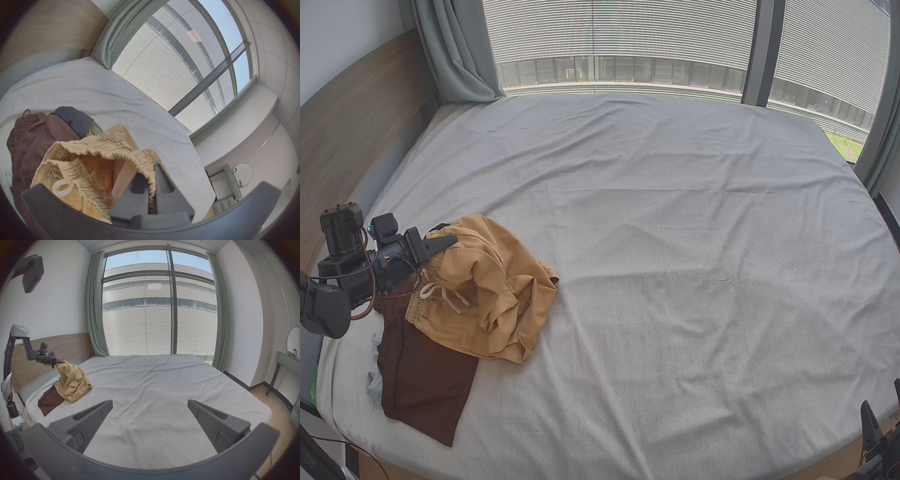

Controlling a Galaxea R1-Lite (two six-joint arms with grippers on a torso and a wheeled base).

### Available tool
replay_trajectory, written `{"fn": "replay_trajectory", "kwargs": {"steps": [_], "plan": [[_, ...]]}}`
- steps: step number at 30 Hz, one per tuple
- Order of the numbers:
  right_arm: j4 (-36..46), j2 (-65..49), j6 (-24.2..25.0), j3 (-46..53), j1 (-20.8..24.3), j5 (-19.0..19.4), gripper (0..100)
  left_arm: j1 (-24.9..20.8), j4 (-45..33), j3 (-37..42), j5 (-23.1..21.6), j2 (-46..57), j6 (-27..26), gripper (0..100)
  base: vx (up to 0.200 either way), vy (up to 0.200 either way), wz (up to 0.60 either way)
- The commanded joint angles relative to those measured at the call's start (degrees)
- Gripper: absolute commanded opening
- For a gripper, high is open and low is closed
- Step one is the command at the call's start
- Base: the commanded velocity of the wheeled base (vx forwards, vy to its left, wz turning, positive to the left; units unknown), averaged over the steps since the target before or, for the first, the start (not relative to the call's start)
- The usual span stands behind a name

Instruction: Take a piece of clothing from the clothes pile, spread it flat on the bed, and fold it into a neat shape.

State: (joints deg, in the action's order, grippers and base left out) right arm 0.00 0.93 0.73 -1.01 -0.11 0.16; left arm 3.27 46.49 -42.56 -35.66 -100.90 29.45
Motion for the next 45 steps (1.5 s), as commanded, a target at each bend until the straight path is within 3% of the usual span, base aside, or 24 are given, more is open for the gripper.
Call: {"fn": "replay_trajectory", "kwargs": {"steps": [1, 10, 19, 31, 41, 45], "plan": [[0.0, -0.9, 0.1, 0.9, 0.0, 0.0, 100, -0.9, 1.1, 0.9, 0.9, 2.8, 1.5, 0, 0.0, 0.0, 0.0], [0.0, -0.9, 0.0, 0.9, 0.0, 0.0, 100, -5.6, 1.1, 3.5, 4.6, 9.3, 7.4, 0, 0.0, 0.0, 0.0], [0.0, -0.9, 0.1, 0.9, 0.0, 0.0, 100, -12.1, 1.7, 4.6, 12.4, 14.2, 14.8, 0, 0.0, 0.0, 0.0], [0.0, -0.9, 0.1, 0.9, 0.0, 0.0, 100, -19.1, 6.7, 4.9, 20.2, 14.2, 19.2, 0, 0.0, 0.0, 0.0], [0.0, -0.9, 0.1, 0.9, 0.0, 0.0, 100, -27.8, 8.1, 4.2, 31.0, 14.4, 21.6, 0, 0.0, 0.0, 0.0], [0.0, -0.9, 0.1, 0.9, 0.0, 0.0, 100, -31.9, 8.1, 2.0, 37.2, 13.8, 22.4, 0, 0.0, 0.0, 0.0]]}}
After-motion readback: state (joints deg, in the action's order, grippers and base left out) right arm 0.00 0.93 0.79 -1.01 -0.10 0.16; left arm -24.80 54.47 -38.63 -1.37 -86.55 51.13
